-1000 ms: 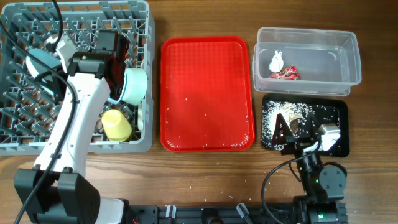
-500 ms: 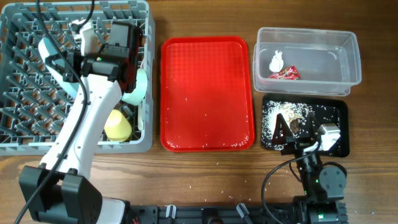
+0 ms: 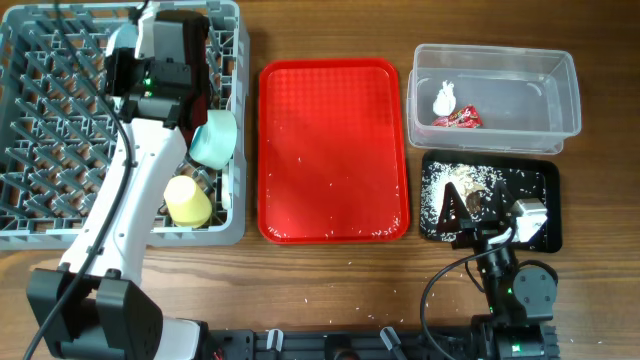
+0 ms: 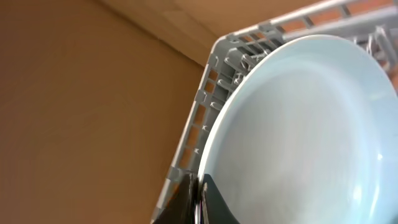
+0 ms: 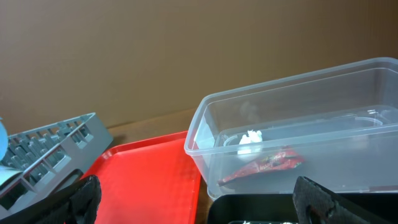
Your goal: Sort waste into correct bins and load items into the dishwasher rack
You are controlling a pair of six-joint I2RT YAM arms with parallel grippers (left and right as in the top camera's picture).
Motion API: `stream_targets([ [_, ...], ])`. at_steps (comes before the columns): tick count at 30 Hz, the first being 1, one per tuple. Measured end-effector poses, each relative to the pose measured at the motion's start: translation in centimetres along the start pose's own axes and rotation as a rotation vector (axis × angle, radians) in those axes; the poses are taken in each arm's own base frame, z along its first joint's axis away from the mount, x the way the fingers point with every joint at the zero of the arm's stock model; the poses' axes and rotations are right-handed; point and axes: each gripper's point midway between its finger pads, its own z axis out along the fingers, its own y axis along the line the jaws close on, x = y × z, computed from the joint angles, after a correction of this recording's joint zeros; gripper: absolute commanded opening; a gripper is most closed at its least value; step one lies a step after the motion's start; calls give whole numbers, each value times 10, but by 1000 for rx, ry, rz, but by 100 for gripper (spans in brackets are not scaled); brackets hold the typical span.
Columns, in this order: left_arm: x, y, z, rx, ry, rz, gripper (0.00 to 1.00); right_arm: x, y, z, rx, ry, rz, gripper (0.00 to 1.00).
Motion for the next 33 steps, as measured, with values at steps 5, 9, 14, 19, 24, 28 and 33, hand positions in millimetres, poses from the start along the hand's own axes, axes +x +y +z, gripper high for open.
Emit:
stream_targets([
  [5, 2, 7, 5, -19, 12, 241, 4, 0, 0, 0, 0, 0, 0, 100],
  [9, 12, 29, 22, -77, 69, 295, 4, 0, 0, 0, 0, 0, 0, 100],
  [14, 19, 31, 32, -49, 83, 302, 4, 0, 0, 0, 0, 0, 0, 100],
  [19, 25, 24, 36, 2, 87, 300, 4, 0, 0, 0, 0, 0, 0, 100],
  [24, 30, 22, 40, 29, 93, 279, 11, 0, 0, 0, 0, 0, 0, 100],
  [28, 29, 20, 41, 39, 88, 267, 15, 0, 0, 0, 0, 0, 0, 100],
  [33, 29, 20, 41, 38, 88, 256, 19, 0, 0, 0, 0, 0, 0, 100],
])
